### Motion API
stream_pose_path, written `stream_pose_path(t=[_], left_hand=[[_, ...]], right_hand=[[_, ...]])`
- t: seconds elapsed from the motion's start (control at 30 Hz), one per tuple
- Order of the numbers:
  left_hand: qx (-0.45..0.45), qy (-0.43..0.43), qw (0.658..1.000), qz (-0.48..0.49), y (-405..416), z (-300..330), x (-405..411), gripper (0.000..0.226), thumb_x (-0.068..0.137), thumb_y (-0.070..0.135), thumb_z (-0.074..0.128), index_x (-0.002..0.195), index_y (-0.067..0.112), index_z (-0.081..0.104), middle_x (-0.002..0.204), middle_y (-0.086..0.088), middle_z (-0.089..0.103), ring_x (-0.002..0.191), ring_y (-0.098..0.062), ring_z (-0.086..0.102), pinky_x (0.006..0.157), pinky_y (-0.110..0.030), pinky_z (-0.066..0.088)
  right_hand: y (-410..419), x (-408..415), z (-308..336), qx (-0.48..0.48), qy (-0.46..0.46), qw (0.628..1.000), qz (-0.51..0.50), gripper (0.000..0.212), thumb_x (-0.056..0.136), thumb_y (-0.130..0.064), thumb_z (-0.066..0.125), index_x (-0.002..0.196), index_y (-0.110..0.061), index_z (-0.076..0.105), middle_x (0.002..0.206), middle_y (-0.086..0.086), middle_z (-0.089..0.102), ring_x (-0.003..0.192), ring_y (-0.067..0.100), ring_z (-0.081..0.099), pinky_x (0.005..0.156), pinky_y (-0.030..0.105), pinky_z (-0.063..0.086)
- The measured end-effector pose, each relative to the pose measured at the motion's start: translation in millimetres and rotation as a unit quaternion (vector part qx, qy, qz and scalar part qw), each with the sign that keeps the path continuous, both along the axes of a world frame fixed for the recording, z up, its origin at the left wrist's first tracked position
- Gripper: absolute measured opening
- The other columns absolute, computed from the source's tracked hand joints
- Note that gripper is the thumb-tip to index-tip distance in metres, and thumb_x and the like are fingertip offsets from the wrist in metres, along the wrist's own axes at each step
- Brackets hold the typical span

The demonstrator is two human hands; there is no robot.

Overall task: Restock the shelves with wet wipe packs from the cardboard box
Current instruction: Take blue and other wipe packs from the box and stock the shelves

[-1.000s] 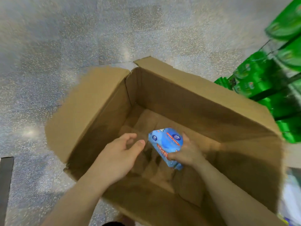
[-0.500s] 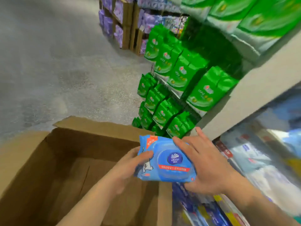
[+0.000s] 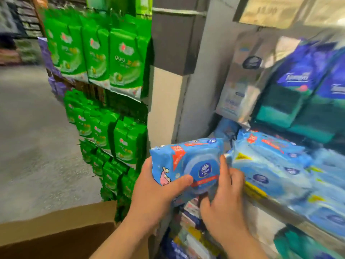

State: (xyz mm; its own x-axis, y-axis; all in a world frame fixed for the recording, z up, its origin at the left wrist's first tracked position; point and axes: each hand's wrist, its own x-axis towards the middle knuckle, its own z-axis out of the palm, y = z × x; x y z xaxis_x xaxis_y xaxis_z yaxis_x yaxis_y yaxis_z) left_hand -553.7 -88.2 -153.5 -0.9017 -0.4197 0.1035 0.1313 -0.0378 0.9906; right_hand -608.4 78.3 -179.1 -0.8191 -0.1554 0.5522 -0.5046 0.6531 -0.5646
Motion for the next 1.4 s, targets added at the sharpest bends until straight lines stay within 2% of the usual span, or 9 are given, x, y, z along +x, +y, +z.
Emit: stream_pose_path(t=[0.17,0.27,0.43,0.57,0.7,0.87,1.03,1.23,1.4], left_hand=[[-0.1,-0.008,0.993,0.069,42,18,-47,0.07,0.054,0.037,0.099,0.115,0.033,0.064,0.099,0.022,0.074,0.086,0.006,0.07,0.075,-0.02,0.056],[-0.12,-0.028,0.989,0.083,48,22,-84,0.065,0.057,0.048,0.095,0.112,0.036,0.063,0.098,0.016,0.074,0.084,-0.001,0.072,0.075,-0.037,0.062],[-0.176,-0.063,0.978,0.09,67,29,-125,0.055,0.066,0.046,0.094,0.1,0.026,0.057,0.088,0.014,0.066,0.069,0.01,0.064,0.051,-0.008,0.046],[-0.196,-0.061,0.976,0.069,76,21,-155,0.034,0.068,0.048,0.092,0.082,0.024,0.072,0.075,0.012,0.076,0.066,0.001,0.071,0.06,-0.028,0.06],[-0.254,-0.12,0.959,0.027,86,17,-181,0.041,0.076,0.061,0.08,0.077,0.021,0.073,0.07,0.008,0.074,0.065,-0.007,0.069,0.063,-0.034,0.058],[-0.347,-0.213,0.906,-0.114,88,17,-193,0.037,0.096,0.061,0.057,0.094,0.024,0.058,0.106,-0.006,0.07,0.094,-0.023,0.062,0.088,-0.034,0.05],[-0.386,-0.224,0.89,-0.098,87,9,-192,0.041,0.091,0.068,0.057,0.089,0.027,0.058,0.097,0.003,0.068,0.099,-0.024,0.069,0.087,-0.037,0.055],[-0.389,-0.18,0.9,-0.078,70,5,-167,0.025,0.093,0.059,0.062,0.095,0.036,0.052,0.097,0.007,0.065,0.088,-0.015,0.062,0.075,-0.027,0.045],[-0.353,-0.177,0.915,-0.079,61,4,-159,0.053,0.087,0.064,0.064,0.124,0.027,0.064,0.117,0.007,0.071,0.098,-0.013,0.065,0.077,-0.027,0.048]], right_hand=[[3,-15,3,-0.077,-0.139,0.987,-0.009,0.098,0.085,0.01,0.06,0.162,-0.019,0.007,0.152,-0.006,0.018,0.146,0.01,0.013,0.105,-0.005,0.0],[5,-31,6,-0.064,-0.159,0.985,0.022,0.087,0.092,0.004,0.051,0.162,-0.016,0.004,0.17,-0.003,-0.001,0.153,0.001,-0.001,0.106,-0.005,-0.006],[9,-62,12,-0.08,-0.192,0.978,0.026,0.076,0.097,-0.001,0.046,0.163,-0.019,0.012,0.171,-0.009,0.006,0.153,-0.002,0.0,0.119,0.009,-0.003],[15,-69,12,-0.067,-0.177,0.981,0.041,0.077,0.095,-0.004,0.045,0.164,-0.022,0.015,0.171,-0.012,0.011,0.156,0.002,0.001,0.128,0.027,0.006],[30,-62,3,-0.043,-0.209,0.975,0.061,0.064,0.105,-0.02,0.043,0.163,-0.032,0.016,0.168,-0.023,0.01,0.15,-0.009,0.003,0.12,0.013,0.007],[47,-55,-1,-0.05,-0.224,0.972,0.054,0.053,0.105,-0.026,0.047,0.156,-0.038,0.035,0.155,-0.033,0.028,0.138,-0.021,0.017,0.103,-0.007,0.009],[53,-50,-7,-0.082,-0.208,0.974,0.048,0.048,0.103,-0.022,0.052,0.149,-0.036,0.049,0.149,-0.022,0.048,0.138,-0.004,0.042,0.117,0.027,0.039],[48,-46,-10,-0.081,-0.192,0.978,0.028,0.044,0.102,-0.022,0.055,0.145,-0.03,0.055,0.146,-0.014,0.055,0.134,0.004,0.048,0.115,0.029,0.04],[42,-34,-3,-0.09,-0.21,0.973,0.01,0.047,0.101,-0.027,0.056,0.147,-0.03,0.053,0.149,-0.01,0.054,0.138,0.01,0.049,0.116,0.042,0.042]])
